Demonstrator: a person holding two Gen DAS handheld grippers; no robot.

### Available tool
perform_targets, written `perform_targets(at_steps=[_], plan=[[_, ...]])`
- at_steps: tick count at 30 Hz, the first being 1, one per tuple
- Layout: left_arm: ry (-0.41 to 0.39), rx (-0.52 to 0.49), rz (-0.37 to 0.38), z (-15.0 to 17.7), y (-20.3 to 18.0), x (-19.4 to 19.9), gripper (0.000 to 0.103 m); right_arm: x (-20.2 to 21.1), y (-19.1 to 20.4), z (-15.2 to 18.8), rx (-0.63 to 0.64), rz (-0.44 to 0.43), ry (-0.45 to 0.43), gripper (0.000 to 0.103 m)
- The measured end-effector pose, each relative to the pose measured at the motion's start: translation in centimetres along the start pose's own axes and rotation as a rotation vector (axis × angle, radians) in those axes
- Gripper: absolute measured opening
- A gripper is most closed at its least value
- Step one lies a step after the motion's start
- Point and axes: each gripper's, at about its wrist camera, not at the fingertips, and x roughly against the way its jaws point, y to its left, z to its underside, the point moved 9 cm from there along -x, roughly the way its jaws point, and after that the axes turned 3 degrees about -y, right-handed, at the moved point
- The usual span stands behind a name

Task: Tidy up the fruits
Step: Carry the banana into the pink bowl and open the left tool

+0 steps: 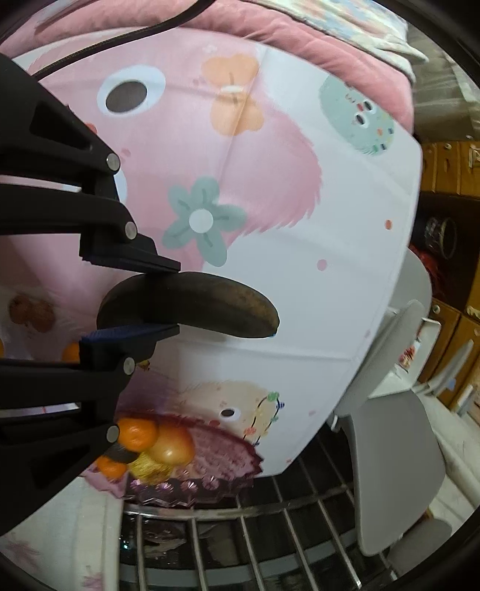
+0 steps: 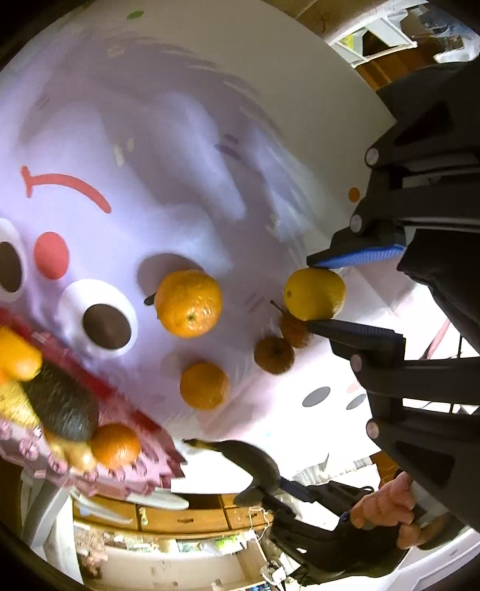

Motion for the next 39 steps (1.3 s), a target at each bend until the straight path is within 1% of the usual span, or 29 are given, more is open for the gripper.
perform_targets(at_steps=[5,10,18,22,27,34,39], plan=[[-0.044,-0.087,0.012,0.5,-0.3,3.7,0.024,2.6,0.6,0.3,0.041,-0.025,-0.103,0.028],[-0.080,-0.179,0.040,0.8,-2.1,6.9,0.023,6.3,1.0,-0.7,0.116,-0.051,-0.220,0.028],[-0.087,-0.262,0.035,1.5,-5.7,9.6,0.023,10.3,2.4,-3.7,0.257,-0.068,-0.321,0.028],[-0.077,-0.297,0.021,2.4,-7.9,9.8,0.023,11.9,2.6,-5.8,0.331,-0.065,-0.355,0.028],[-0.046,-0.319,0.014,3.5,-10.6,9.0,0.023,13.4,2.8,-8.6,0.423,-0.037,-0.398,0.028],[0.029,-0.342,0.030,6.0,-14.8,6.3,0.023,14.1,3.1,-12.2,0.531,-0.009,-0.424,0.028],[0.075,-0.342,0.029,7.2,-16.8,3.9,0.023,13.6,3.5,-14.0,0.608,0.023,-0.413,0.028]])
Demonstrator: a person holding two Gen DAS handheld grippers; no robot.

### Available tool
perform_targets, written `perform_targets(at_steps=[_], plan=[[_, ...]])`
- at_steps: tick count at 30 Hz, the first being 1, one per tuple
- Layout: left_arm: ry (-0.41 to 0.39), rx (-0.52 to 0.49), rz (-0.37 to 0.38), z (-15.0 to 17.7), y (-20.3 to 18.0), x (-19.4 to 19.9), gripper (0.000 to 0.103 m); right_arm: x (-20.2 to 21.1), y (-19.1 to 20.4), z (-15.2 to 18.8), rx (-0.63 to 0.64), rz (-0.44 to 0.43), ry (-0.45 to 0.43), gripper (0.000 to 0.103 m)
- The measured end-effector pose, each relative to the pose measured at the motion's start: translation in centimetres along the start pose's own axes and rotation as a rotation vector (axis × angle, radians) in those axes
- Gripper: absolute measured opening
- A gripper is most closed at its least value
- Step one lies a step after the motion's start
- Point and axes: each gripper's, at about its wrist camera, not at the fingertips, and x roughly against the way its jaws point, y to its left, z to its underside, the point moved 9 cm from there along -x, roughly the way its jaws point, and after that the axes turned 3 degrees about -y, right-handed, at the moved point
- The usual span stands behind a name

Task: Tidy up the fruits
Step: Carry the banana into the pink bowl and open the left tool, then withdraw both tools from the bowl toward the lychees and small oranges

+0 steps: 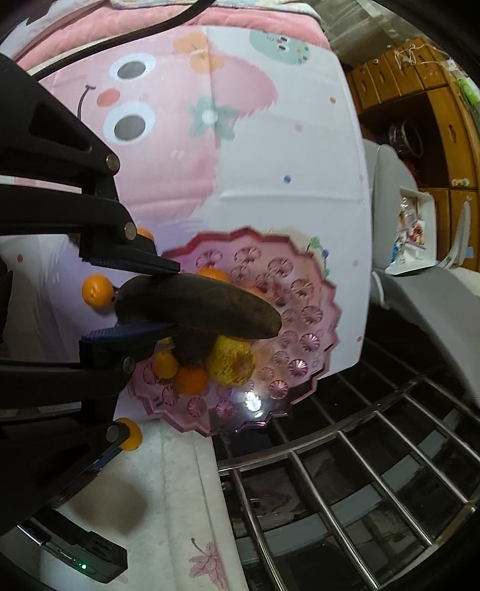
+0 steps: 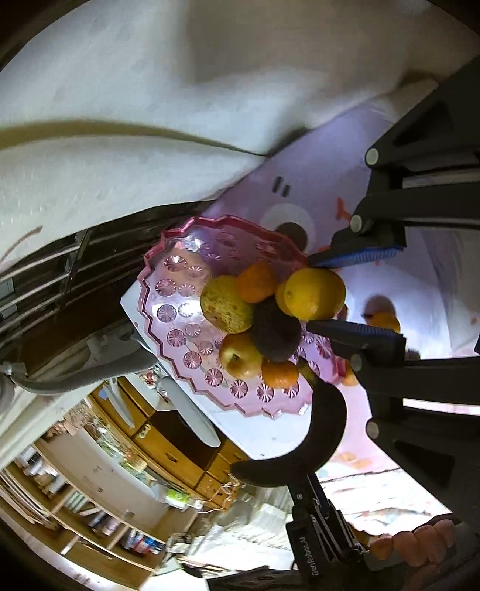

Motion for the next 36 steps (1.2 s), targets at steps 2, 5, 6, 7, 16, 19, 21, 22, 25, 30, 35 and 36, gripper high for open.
perform_targets(at_steps=[2,5,6,7,16,19,21,22,25,30,35,36], plan=[[0.016,0.012,-0.001,0.1,-0.3,-0.9,0.023,-0.5,-0.2,-0.4,0.037,0.005,0.007,0.028],[0.035,0.042,-0.011,0.3,-0.3,-2.2,0.020,-1.3,-0.5,-0.8,0.081,0.013,0.017,0.028],[0.030,0.052,-0.018,0.1,-0.2,-2.4,0.020,-1.5,-0.5,-0.9,0.094,0.016,0.020,0.028],[0.023,0.057,-0.023,-0.1,-0.2,-2.5,0.019,-1.6,-0.6,-1.1,0.107,0.019,0.021,0.028],[0.000,0.114,-0.067,-2.1,1.4,-3.8,0.019,-3.2,-0.9,-2.2,0.176,0.031,0.032,0.028],[0.004,0.133,-0.076,-2.1,1.9,-4.0,0.019,-3.7,-1.0,-2.5,0.186,0.033,0.037,0.029],[0.009,0.140,-0.084,-1.9,2.3,-4.0,0.019,-4.0,-1.0,-2.6,0.185,0.034,0.036,0.029],[0.011,0.143,-0.088,-1.8,2.5,-4.0,0.019,-4.1,-1.0,-2.6,0.186,0.032,0.040,0.030],[0.016,0.155,-0.093,-1.3,3.1,-3.9,0.019,-4.3,-0.9,-2.6,0.194,0.029,0.050,0.050],[0.002,0.164,-0.106,-0.5,4.2,-2.8,0.021,-3.5,-0.3,-2.6,0.203,0.015,0.013,0.058],[-0.014,0.180,-0.110,0.5,5.4,-1.6,0.030,-2.3,1.3,-2.0,0.254,-0.042,-0.023,0.058],[-0.020,0.182,-0.114,0.7,5.7,-1.3,0.032,-2.0,1.8,-1.8,0.280,-0.057,-0.033,0.058]])
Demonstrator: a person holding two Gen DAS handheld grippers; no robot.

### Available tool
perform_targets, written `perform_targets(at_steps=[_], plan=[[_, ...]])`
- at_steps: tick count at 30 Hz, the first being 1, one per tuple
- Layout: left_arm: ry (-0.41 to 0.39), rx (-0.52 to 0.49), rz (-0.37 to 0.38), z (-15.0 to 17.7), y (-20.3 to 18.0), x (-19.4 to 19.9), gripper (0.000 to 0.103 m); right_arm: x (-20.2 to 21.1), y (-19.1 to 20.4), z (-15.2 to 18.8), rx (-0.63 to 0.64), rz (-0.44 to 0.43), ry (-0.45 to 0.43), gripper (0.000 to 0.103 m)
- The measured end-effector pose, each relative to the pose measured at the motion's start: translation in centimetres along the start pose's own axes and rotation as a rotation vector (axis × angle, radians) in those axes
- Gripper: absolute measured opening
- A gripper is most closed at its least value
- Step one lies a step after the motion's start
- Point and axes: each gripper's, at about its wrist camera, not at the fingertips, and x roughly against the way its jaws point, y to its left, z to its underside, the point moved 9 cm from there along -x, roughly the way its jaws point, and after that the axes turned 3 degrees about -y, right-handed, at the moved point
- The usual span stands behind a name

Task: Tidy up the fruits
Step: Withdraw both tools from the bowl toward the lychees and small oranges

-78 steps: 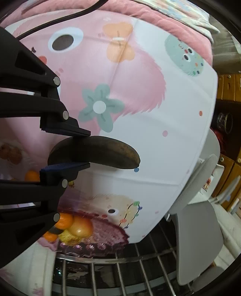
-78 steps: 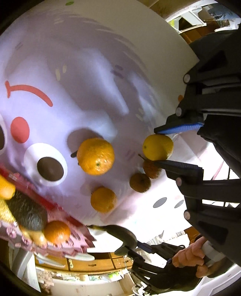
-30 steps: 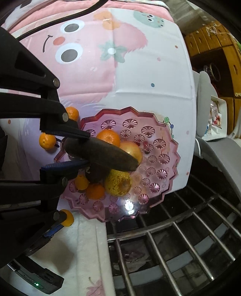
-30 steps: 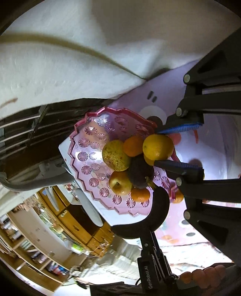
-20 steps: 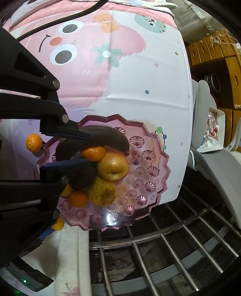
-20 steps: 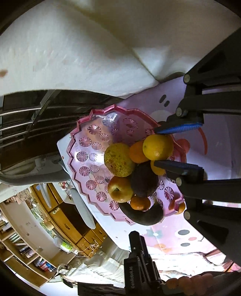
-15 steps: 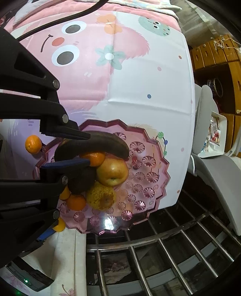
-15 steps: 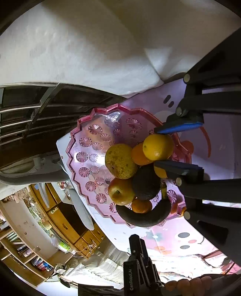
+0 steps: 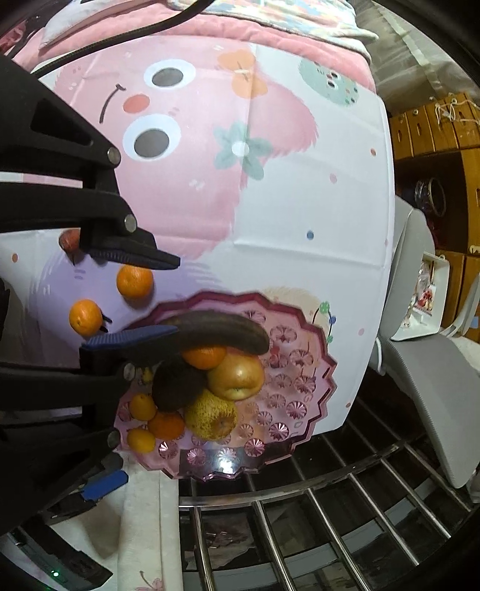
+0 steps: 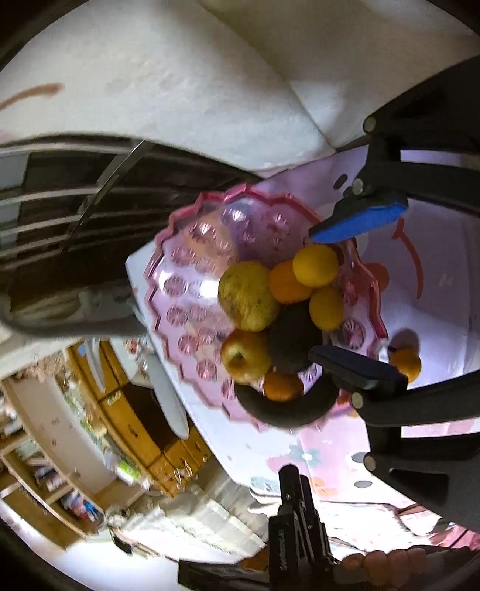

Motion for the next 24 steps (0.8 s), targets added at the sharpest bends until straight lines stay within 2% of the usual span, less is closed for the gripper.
perform_targets(at_steps=[5,7,11,15,19,24], plan=[[-0.013,0.015,-0.031,1.3,2.5,0.4,0.036,0.8,2.6,0.9,0.118,-0.069,-0.023,0.058],[-0.008,0.024,-0.039,2.1,3.5,0.3,0.040,1.0,3.7,1.3,0.147,-0.099,-0.019,0.058],[0.021,0.061,-0.057,4.3,5.2,-0.2,0.041,1.4,6.2,2.6,0.271,-0.154,-0.030,0.058],[0.054,0.098,-0.060,6.8,6.5,-0.8,0.042,1.0,8.0,4.5,0.406,-0.183,-0.021,0.058],[0.075,0.102,-0.072,8.5,7.2,-1.3,0.052,0.2,9.2,6.4,0.522,-0.193,-0.004,0.058],[0.110,0.100,-0.061,10.3,7.4,-2.3,0.053,-0.7,10.1,8.9,0.602,-0.222,0.035,0.058]])
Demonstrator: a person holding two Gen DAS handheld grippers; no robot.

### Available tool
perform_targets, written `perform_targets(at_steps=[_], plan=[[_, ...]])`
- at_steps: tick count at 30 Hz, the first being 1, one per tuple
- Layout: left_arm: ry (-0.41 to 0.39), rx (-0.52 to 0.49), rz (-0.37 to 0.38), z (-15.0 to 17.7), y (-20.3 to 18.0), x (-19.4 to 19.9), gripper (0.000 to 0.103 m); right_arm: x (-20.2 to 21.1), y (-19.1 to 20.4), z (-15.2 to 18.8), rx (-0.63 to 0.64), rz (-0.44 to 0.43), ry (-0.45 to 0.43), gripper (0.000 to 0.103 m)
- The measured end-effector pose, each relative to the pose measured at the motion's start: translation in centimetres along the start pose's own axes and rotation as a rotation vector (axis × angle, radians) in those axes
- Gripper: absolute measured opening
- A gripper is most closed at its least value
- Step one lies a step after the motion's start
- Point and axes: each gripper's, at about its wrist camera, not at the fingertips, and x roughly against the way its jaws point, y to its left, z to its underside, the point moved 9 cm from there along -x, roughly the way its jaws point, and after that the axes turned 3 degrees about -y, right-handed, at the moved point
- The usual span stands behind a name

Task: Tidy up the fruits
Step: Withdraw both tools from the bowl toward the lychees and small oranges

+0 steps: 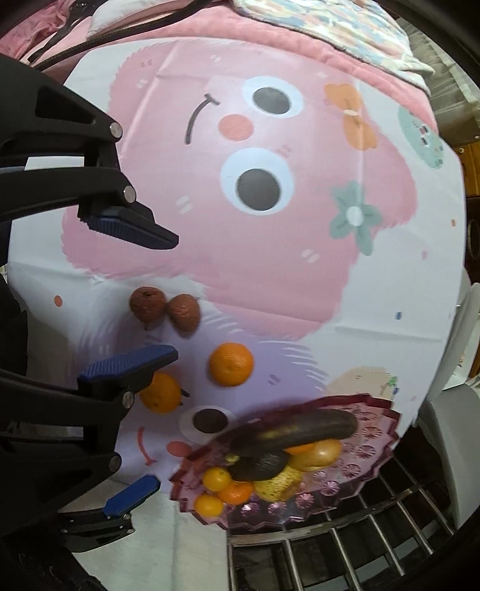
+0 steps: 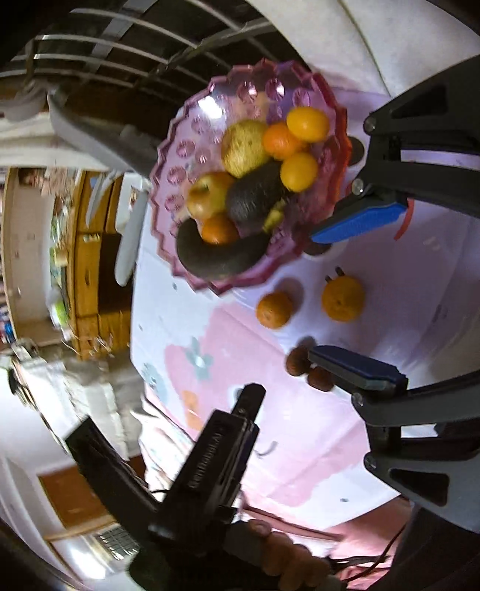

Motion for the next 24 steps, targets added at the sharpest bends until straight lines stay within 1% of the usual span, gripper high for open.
perform_targets(at_steps=[5,10,17,20,22,24], plan=[[0.059,-0.001,-0.006,1.9,0.4,-1.9,0.053,-1.7,0.6,1.7,0.035,-0.016,0.043,0.058],[0.122,-0.001,-0.023,3.5,0.7,-4.2,0.053,-3.4,0.6,3.2,0.085,-0.001,0.076,0.058],[0.148,0.000,-0.035,4.2,0.6,-6.5,0.052,-5.4,0.5,4.5,0.150,0.017,0.093,0.058],[0.160,-0.008,-0.046,3.9,0.4,-7.4,0.047,-5.9,0.6,4.5,0.160,0.012,0.094,0.058],[0.166,-0.010,-0.048,4.0,0.3,-7.8,0.044,-6.2,0.7,4.5,0.162,0.008,0.094,0.055],[0.170,-0.011,-0.048,4.1,0.4,-8.2,0.039,-6.4,0.7,4.6,0.166,0.004,0.098,0.050]])
